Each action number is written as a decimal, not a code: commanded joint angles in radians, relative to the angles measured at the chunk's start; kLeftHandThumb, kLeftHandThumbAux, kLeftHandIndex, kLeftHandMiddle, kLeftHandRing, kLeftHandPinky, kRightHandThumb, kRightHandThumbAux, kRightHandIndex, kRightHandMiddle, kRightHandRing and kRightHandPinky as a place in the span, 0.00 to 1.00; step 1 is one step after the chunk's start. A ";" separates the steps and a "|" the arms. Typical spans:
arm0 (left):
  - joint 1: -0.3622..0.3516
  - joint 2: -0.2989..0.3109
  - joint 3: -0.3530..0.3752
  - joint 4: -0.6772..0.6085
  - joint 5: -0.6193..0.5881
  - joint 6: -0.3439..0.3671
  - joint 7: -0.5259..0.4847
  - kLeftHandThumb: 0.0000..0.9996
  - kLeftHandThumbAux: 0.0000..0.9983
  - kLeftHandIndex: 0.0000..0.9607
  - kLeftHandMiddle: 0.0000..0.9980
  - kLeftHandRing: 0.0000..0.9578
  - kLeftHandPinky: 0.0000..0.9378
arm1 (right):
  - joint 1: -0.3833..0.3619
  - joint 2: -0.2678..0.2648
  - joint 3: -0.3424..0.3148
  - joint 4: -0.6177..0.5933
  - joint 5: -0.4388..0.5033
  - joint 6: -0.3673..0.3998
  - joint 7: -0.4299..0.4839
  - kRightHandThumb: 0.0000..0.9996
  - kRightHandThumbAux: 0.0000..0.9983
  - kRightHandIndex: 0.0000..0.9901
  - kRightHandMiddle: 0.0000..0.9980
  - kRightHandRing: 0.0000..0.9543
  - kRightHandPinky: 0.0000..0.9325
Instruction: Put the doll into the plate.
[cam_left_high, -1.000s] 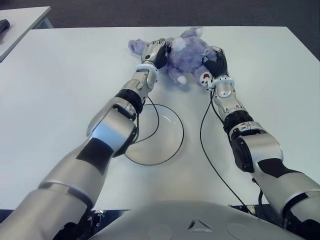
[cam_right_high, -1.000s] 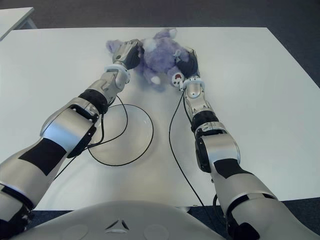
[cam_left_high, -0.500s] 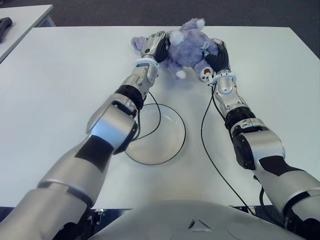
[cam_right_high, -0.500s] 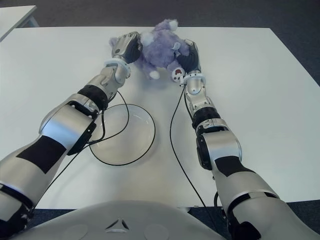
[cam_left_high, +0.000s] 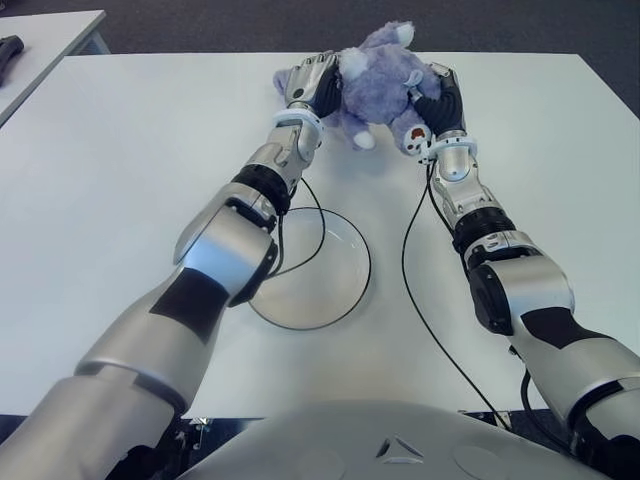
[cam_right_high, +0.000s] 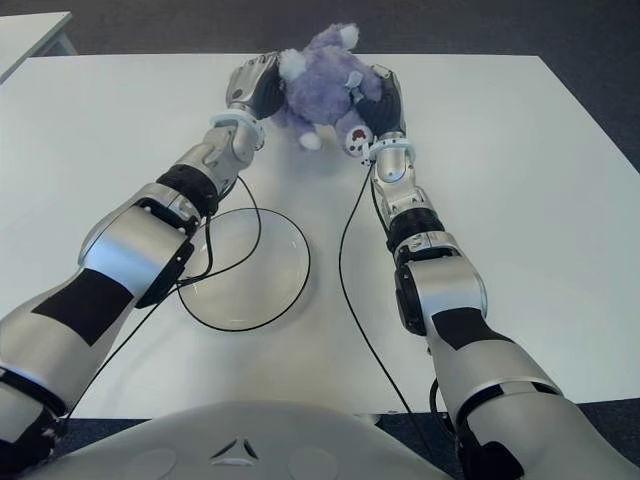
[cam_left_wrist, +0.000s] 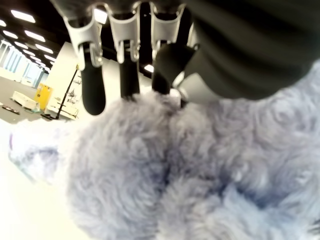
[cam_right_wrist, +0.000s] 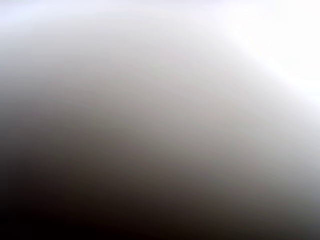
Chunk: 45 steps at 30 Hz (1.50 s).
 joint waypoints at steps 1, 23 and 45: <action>-0.020 -0.021 -0.007 -0.010 0.003 -0.001 0.015 0.85 0.67 0.42 0.55 0.86 0.88 | -0.033 0.010 0.006 -0.003 0.000 -0.026 0.007 0.73 0.71 0.45 0.85 0.90 0.93; -0.062 -0.021 -0.033 -0.064 0.018 -0.028 0.039 0.85 0.67 0.42 0.54 0.87 0.88 | -0.044 0.025 0.012 -0.056 -0.003 -0.052 -0.007 0.73 0.71 0.45 0.86 0.92 0.95; 0.008 0.031 -0.016 -0.237 0.004 -0.059 0.039 0.85 0.67 0.42 0.54 0.86 0.87 | 0.044 0.004 0.022 -0.269 -0.015 -0.098 -0.003 0.72 0.72 0.44 0.87 0.92 0.93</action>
